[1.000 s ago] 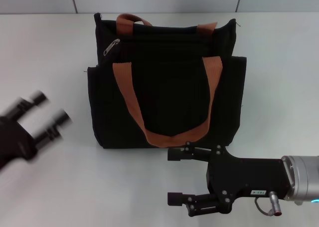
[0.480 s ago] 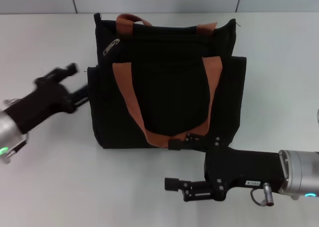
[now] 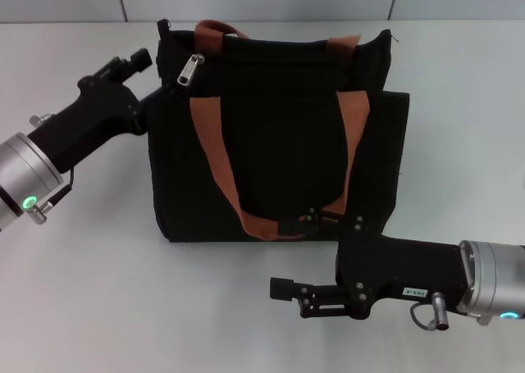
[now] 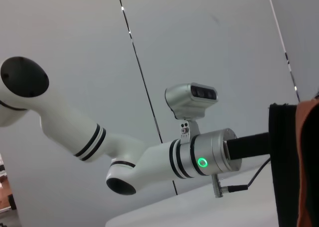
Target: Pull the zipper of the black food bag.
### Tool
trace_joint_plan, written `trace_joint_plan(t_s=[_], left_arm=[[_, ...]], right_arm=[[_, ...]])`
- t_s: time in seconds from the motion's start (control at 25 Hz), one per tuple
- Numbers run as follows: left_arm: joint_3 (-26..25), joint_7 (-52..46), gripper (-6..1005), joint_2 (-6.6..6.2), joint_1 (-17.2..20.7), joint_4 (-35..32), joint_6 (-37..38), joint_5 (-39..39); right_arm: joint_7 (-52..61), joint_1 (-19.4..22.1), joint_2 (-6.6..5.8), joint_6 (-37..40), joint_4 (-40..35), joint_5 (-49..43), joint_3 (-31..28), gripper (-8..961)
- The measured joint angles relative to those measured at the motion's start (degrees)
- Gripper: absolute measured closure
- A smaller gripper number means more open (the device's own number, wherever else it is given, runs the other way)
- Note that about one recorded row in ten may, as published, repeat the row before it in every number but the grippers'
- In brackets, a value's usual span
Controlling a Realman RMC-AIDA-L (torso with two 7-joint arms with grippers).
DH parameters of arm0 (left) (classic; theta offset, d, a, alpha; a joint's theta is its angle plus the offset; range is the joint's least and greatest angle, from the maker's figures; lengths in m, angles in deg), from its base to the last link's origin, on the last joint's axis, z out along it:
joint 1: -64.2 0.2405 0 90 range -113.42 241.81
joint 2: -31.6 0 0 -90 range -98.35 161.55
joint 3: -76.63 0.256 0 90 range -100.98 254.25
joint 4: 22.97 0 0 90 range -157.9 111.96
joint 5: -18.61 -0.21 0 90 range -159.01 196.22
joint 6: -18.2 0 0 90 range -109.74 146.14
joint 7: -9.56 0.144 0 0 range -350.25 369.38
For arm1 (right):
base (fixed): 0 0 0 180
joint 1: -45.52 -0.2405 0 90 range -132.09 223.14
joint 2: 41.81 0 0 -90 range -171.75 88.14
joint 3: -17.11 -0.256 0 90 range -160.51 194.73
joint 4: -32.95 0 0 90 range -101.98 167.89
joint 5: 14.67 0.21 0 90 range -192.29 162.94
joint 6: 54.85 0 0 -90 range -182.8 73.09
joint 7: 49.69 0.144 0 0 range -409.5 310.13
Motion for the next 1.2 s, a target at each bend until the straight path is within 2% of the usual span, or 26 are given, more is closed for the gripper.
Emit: trace_joint_plan(t_s=[0.32, 0.76, 0.92, 1.2], left_arm=[[-0.02, 0.00, 243, -0.01, -0.20, -0.08, 2.33, 1.97], [-0.01, 0.61, 243, -0.08, 1.74, -0.07, 5.64, 3.82], [-0.02, 0.73, 243, -0.09, 1.98, 0.20, 5.68, 6.71], [0.12, 5.88, 243, -0.03, 1.36, 3.15, 5.75, 10.61]], right_arm=[[-0.39, 0.30, 0.00, 0.11, 0.50, 2.18, -0.11, 115], [-0.45, 0.28, 0.00, -0.49, 1.11, 4.04, -0.09, 115], [-0.45, 0.01, 0.00, -0.58, 1.44, 4.29, -0.09, 115], [-0.45, -0.10, 0.00, -0.60, 1.91, 4.29, -0.08, 115]])
